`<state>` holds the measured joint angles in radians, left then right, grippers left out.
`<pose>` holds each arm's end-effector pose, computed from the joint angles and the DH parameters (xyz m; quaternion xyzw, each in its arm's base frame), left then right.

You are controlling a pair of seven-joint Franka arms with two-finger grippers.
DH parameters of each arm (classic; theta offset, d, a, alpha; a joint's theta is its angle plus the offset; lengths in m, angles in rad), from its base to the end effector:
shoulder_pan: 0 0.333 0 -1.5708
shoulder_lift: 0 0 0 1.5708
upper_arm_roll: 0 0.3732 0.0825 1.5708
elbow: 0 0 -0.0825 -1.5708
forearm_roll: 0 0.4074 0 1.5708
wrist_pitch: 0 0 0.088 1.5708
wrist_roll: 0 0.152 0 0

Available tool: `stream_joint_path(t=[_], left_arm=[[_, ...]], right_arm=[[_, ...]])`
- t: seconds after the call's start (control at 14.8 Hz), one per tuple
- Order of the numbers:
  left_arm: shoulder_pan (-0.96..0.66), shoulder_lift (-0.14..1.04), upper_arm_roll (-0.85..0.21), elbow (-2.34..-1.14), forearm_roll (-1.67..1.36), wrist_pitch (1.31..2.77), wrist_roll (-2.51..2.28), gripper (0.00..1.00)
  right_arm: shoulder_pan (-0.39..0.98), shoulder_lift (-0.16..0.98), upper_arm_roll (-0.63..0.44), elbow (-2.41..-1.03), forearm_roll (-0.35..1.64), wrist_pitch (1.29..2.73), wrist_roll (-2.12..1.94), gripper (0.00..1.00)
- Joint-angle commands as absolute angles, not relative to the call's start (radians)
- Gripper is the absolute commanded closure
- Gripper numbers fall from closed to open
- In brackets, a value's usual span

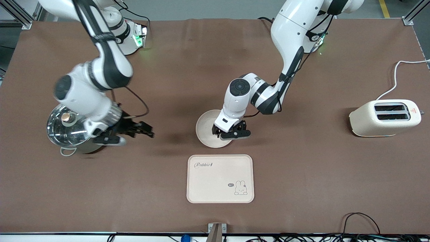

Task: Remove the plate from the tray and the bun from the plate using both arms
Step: 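Grasp the white bun with the left gripper while the right arm rests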

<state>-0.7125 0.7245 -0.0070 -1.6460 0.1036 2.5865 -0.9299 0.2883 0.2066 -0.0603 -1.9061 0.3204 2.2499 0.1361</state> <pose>0.5805 -0.5070 0.1935 0.9916 0.0648 0.0949 0.0590 0.6365 0.1699 0.4061 -0.9888 0.0450 -0.0446 0.1350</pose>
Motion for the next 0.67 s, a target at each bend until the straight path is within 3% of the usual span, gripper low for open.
stream_joint_path(t=[0.0,0.61], left_arm=[[-0.733,0.758,-0.006,-1.631,0.126,2.595,-0.960,0.00],[-0.750,0.755,-0.003,-1.628,0.129,2.585,-0.957,0.01]], right_arm=[[0.224,0.089,-0.097,-1.846,0.195,2.015,0.120,0.00],[0.046,-0.090,-0.089,-1.628,-0.066,1.542,0.074,0.00]])
